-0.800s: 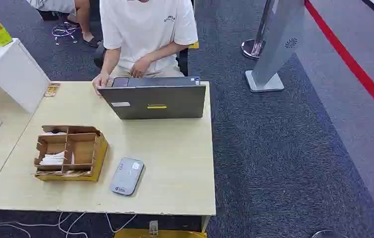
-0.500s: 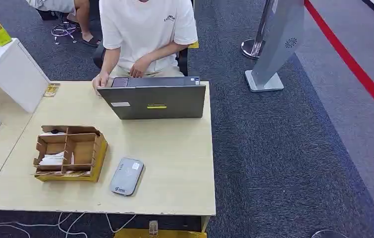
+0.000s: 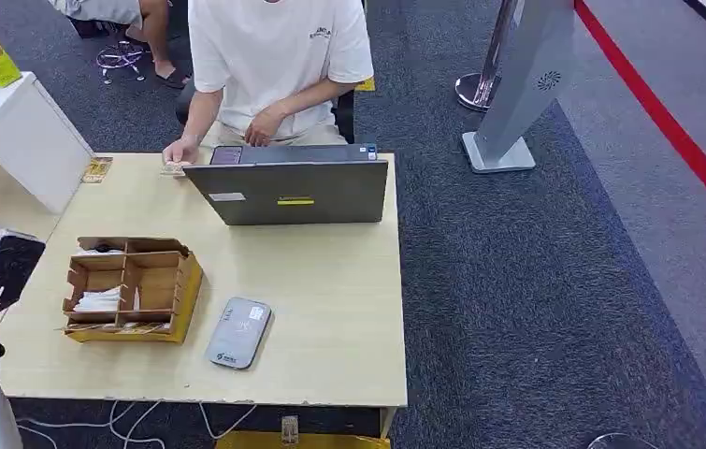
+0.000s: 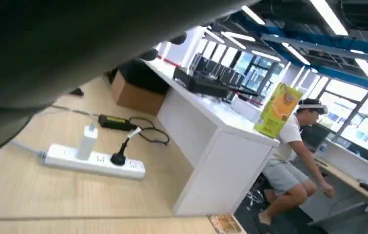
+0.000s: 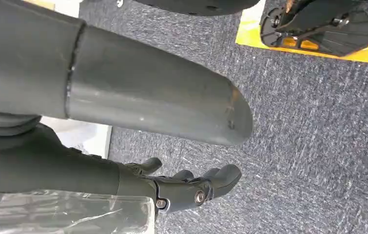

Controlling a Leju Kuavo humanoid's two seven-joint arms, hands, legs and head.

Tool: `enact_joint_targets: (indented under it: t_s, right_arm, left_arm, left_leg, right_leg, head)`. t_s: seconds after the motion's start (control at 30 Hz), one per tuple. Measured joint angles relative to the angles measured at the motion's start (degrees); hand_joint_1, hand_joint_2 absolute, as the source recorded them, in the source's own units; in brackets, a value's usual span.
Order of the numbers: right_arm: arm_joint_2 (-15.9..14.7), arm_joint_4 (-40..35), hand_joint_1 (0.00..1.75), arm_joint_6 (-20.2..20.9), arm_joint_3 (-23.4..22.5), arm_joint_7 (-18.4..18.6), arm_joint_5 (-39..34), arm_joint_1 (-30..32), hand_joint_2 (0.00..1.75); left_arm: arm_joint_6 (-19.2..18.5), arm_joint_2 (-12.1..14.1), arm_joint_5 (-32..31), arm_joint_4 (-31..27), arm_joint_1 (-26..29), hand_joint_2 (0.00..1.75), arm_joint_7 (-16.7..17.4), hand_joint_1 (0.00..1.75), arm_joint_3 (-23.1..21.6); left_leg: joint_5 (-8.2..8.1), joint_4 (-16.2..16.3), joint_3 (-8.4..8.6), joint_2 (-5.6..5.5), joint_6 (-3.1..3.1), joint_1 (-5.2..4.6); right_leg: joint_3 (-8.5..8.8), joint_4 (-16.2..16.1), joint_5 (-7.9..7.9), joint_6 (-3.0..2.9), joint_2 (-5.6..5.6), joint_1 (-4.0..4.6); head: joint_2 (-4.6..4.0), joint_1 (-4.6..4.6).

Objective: Pass the card to the sensor for recognition and then transmit it.

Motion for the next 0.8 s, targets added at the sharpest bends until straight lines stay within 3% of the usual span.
enact_joint_targets:
  t_s: [0.2,0.23,0.53,0.8]
  right_arm:
    - [0.00,0.09,0.00,0.31,0.04,0.63,1.46,-0.25,0.00]
    - [0.00,0.15,0.00,0.46,0.04,0.68,1.55,-0.29,0.00]
    - [0.00,0.26,0.00,1.44,0.26,1.68,4.21,-0.56,0.00]
    - [0.00,0.42,0.00,2.40,0.68,2.38,5.86,-0.68,0.00]
  left_arm:
    - [3.89,3.57,-8.87,2.73,-3.65,0.00,3.96,0.00,-6.20]
    - [4.52,4.07,-10.12,3.13,-4.14,1.75,4.54,0.00,-6.93]
    - [12.21,9.48,-21.98,10.20,-10.28,1.75,11.01,0.00,-14.83]
    - [19.54,12.84,-28.78,17.44,-14.84,1.75,14.53,0.00,-17.55]
  left_leg:
    - [0.00,0.00,0.00,0.01,0.00,0.00]
    - [0.00,0.00,0.01,0.02,0.00,0.00]
    - [0.01,0.01,-0.01,0.01,-0.01,0.00]
    - [0.03,0.00,-0.01,0.03,-0.04,0.00]
  right_leg:
    - [0.00,0.01,0.01,0.00,0.02,0.00]
    - [-0.01,0.01,0.01,0.00,0.03,0.00]
    - [-0.01,0.03,0.01,0.00,0.03,0.00]
    - [-0.03,0.05,0.01,0.00,0.06,0.00]
  head:
    - [0.00,0.00]
    - [0.00,0.00]
    - [0.00,-0.02]
    - [0.00,-0.07]
